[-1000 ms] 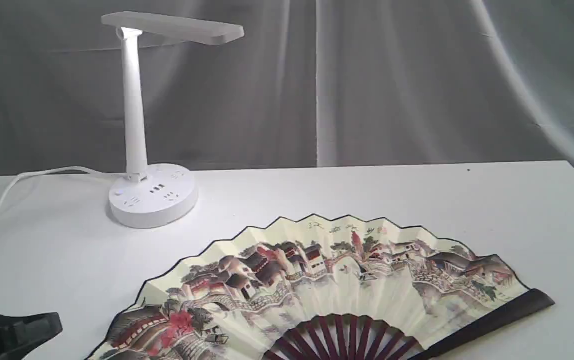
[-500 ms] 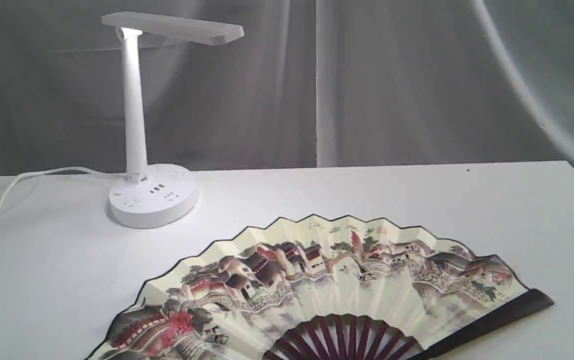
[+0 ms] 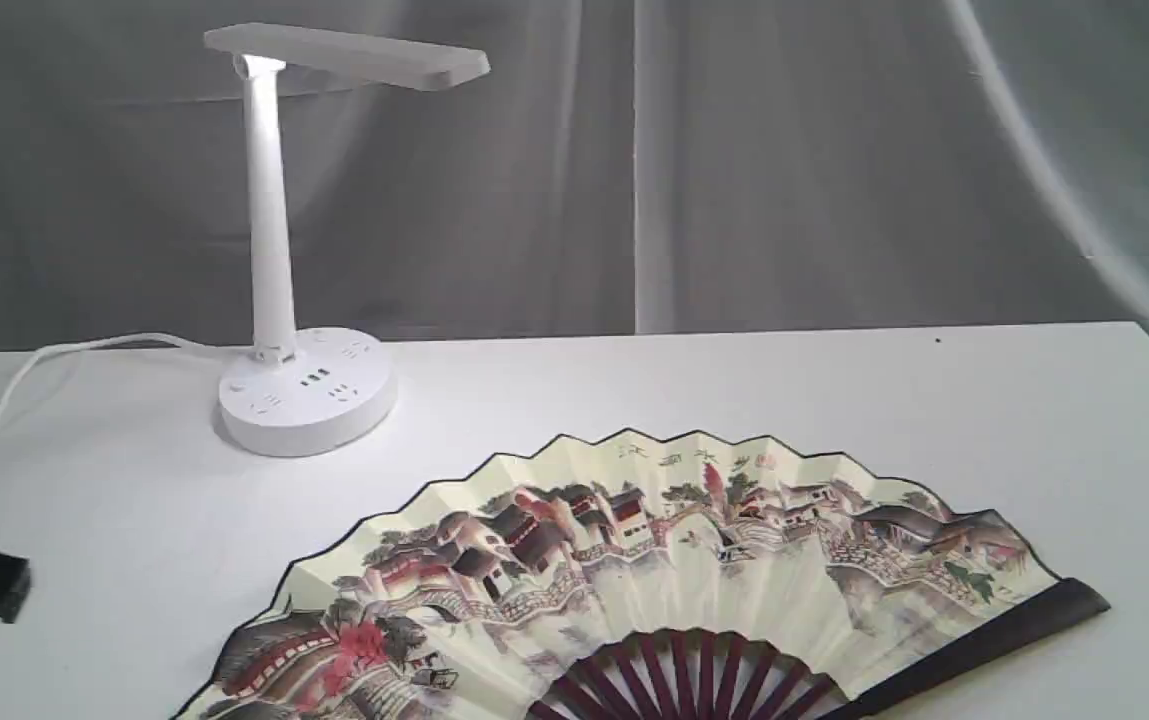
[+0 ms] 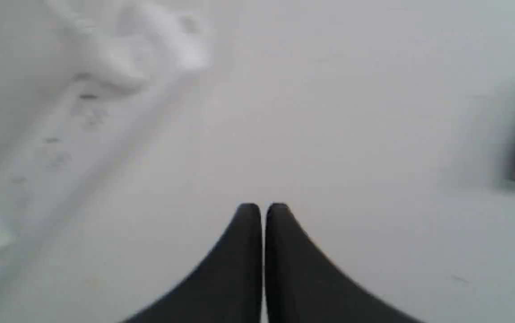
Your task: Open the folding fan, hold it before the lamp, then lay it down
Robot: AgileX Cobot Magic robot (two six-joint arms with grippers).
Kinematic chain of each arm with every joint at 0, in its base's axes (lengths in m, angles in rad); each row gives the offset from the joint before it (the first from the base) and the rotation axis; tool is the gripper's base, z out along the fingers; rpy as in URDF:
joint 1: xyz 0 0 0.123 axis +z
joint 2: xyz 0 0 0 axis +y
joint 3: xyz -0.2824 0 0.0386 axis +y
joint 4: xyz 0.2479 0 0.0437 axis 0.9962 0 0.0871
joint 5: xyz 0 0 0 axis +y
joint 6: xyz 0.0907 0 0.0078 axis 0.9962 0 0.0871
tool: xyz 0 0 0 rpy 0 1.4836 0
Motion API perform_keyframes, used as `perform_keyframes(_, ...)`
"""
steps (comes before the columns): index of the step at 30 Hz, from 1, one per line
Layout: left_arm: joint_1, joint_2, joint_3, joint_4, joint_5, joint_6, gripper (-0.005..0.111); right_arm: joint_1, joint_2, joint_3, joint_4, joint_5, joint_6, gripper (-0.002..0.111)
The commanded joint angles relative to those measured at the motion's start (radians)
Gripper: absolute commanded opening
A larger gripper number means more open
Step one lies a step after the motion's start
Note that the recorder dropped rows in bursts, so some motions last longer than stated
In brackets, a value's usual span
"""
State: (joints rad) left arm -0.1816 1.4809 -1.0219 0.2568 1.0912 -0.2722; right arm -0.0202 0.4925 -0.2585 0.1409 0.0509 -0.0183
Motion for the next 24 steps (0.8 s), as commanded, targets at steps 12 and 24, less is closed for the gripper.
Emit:
perform_keyframes(12, -0.015, -0.819, 0.302, -0.235, 0.087, 0.066, 0.000, 0.001, -0.006, 0.006, 0.003, 0.013, -0.005, 0.000)
perform_keyframes(24, -0.017, -1.481, 0.335, -0.197, 0.062, -0.168, 0.000, 0.001, -0.006, 0.006, 0.003, 0.022, -0.005, 0.000)
